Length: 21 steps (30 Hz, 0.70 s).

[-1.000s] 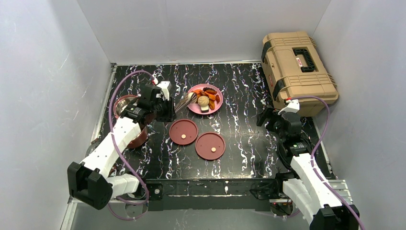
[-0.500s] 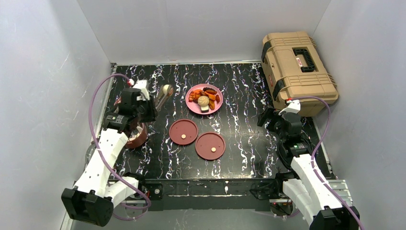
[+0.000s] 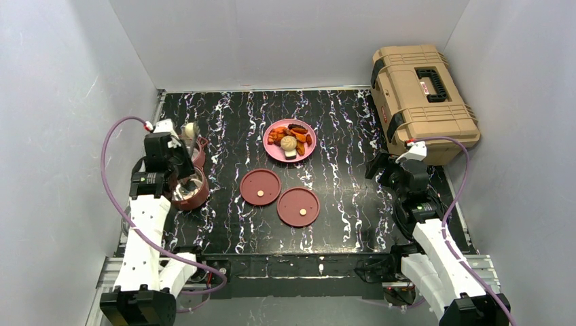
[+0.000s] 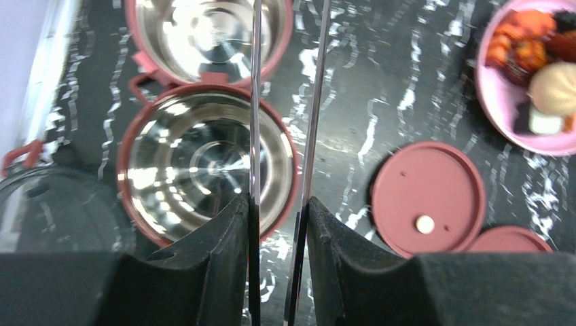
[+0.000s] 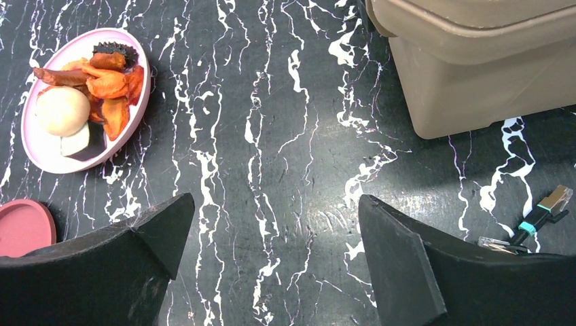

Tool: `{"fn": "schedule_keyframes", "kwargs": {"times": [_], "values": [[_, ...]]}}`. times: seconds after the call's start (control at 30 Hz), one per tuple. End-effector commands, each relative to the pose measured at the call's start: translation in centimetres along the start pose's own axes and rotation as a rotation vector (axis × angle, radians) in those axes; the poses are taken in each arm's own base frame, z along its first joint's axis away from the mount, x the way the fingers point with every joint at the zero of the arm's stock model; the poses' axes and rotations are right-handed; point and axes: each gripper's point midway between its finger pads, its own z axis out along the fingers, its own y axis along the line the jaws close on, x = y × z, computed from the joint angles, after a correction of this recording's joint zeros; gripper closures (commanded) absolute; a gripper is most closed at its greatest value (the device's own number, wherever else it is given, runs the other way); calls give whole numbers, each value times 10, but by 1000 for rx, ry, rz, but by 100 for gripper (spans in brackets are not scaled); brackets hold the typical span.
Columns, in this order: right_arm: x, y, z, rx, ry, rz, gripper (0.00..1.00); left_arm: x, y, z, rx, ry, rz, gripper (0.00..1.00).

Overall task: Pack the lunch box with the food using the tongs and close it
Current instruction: Place the fake food in the packing box.

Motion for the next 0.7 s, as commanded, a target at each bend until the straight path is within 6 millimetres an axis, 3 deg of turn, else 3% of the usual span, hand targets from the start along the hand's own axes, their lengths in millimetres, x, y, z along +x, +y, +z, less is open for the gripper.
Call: {"fn": "schedule_keyframes", "kwargs": {"times": [0.0,0.5,0.67], "values": [[-29,6,-5,-7,-77,-10,0,-11,36,-5,-143,-33,-30,74],[-24,4,-9,-3,-63,-12,0,10,43,25,-99,95,-122,73],[-24,3,-9,1,-64,-14,0,17,44,29,-96,119,-124,64]]}}
